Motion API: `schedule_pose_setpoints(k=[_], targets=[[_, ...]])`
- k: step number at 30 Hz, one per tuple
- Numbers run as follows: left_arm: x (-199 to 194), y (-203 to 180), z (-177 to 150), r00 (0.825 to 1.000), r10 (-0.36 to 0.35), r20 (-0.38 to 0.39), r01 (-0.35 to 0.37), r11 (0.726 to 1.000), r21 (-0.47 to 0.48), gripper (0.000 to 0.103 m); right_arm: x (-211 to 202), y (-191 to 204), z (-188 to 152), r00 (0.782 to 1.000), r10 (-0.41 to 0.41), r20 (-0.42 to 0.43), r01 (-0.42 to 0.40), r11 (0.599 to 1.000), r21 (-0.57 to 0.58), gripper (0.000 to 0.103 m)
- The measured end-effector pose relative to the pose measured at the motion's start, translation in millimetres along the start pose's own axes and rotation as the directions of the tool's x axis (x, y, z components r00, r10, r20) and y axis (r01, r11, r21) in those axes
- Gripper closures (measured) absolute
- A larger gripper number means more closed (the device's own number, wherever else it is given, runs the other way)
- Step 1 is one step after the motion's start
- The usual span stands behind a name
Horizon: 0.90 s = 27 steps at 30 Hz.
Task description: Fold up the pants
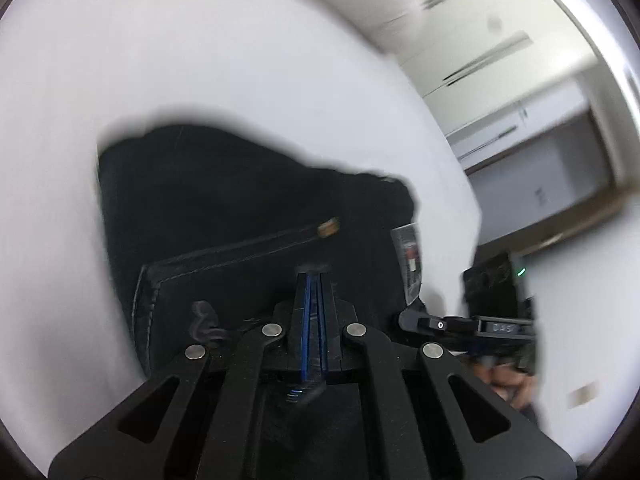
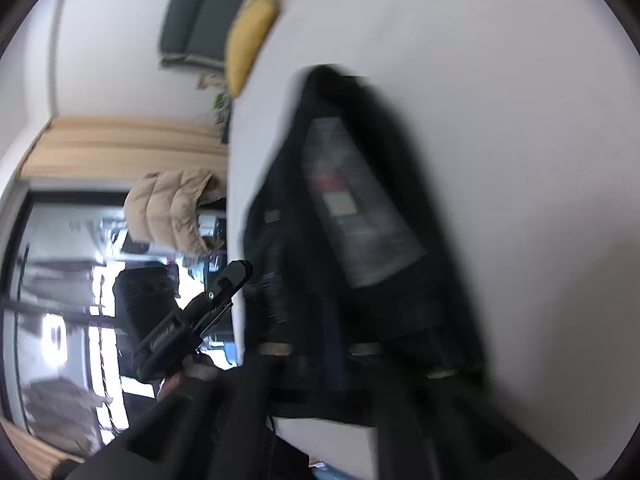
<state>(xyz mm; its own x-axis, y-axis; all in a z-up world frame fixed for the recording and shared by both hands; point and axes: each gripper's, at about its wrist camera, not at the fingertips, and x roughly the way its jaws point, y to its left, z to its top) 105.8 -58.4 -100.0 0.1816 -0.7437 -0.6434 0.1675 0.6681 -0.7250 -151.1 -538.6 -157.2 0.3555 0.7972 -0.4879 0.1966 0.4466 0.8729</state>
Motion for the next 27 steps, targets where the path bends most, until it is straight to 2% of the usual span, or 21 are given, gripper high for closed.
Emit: schedule_pose_setpoints(k=[2,6,7,9,13,14,15,16,17,18,20,22,23,24,25,26,27], targets=[[-1.0,9.9,-6.2,0.999,-0.047,0.006,0.047,0.999,-0.004,0.101,-3.0,-15.0,2.5,0.998,0.066,0.014,-0.066,0.997,0.042,0.103],[-16.5,9.3,-31.2,0.993,-0.113,0.015,0.113,0.993,0.024,0.101,-9.2,-21.4,4.8,0.997,0.078,0.013,-0.078,0.997,0.022,0.103],[-20.5,7.9,-40.5,0.994,-0.107,0.015,0.106,0.993,0.043,0.101,-7.8,-21.4,5.8,0.997,0.081,0.012,-0.081,0.996,0.02,0.103],[-29.2,4.4,-57.6,0.996,-0.084,0.01,0.084,0.995,0.058,0.101,-11.5,-20.8,4.7,0.998,0.068,0.011,-0.068,0.998,0.012,0.103],[-40.5,-1.7,-100.3,0.995,-0.096,-0.019,0.097,0.992,0.08,0.101,-26.6,-5.3,-3.3,1.0,0.003,0.01,-0.003,0.998,-0.056,0.099],[-49.9,-1.6,-111.6,0.994,-0.105,-0.015,0.106,0.991,0.084,0.101,-34.4,0.3,-5.9,1.0,-0.001,0.022,0.003,0.997,-0.077,0.086],[-54.9,-1.7,-119.1,0.995,-0.103,-0.001,0.103,0.991,0.088,0.101,-42.8,4.6,-6.8,0.999,-0.006,0.042,0.009,0.996,-0.092,0.061],[-62.6,-1.7,-119.7,0.996,-0.092,0.014,0.09,0.991,0.094,0.101,-54.1,7.8,-7.7,0.997,-0.013,0.073,0.021,0.994,-0.104,0.05],[-67.7,-0.6,-120.6,0.997,-0.075,0.026,0.073,0.993,0.097,0.101,-65.7,10.8,-5.9,0.993,-0.023,0.112,0.035,0.993,-0.111,0.035],[-76.3,1.1,-117.9,0.998,-0.045,0.053,0.039,0.994,0.098,0.101,-72.5,13.2,-2.3,0.989,-0.037,0.141,0.053,0.992,-0.115,0.03],[-85.9,8.9,-107.9,0.996,-0.015,0.093,0.009,0.998,0.067,0.098,-79.7,12.5,11.3,0.986,-0.067,0.154,0.084,0.991,-0.107,0.029],[-91.5,24.9,-96.4,0.992,-0.015,0.123,0.015,1.0,0.003,0.084,-69.1,9.2,29.2,0.992,-0.077,0.102,0.086,0.992,-0.088,0.029],[-91.2,33.2,-89.2,0.991,-0.023,0.135,0.029,0.999,-0.044,0.064,-62.6,7.8,35.3,0.993,-0.085,0.082,0.092,0.992,-0.084,0.029],[-93.2,38.2,-83.1,0.99,-0.033,0.138,0.042,0.997,-0.066,0.031,-56.0,5.7,41.2,0.993,-0.1,0.06,0.105,0.991,-0.08,0.03],[-93.5,41.9,-78.4,0.989,-0.032,0.144,0.045,0.995,-0.086,0.023,-44.6,3.9,48.8,0.993,-0.118,0.028,0.12,0.99,-0.076,0.03],[-91.9,44.0,-74.7,0.987,-0.021,0.161,0.04,0.993,-0.115,0.02,-33.9,2.9,47.7,0.992,-0.125,0.006,0.125,0.989,-0.075,0.035],[-87.3,44.2,-71.5,0.988,-0.042,0.148,0.061,0.99,-0.124,0.019,-26.5,2.2,50.7,0.991,-0.134,-0.014,0.133,0.988,-0.074,0.041]])
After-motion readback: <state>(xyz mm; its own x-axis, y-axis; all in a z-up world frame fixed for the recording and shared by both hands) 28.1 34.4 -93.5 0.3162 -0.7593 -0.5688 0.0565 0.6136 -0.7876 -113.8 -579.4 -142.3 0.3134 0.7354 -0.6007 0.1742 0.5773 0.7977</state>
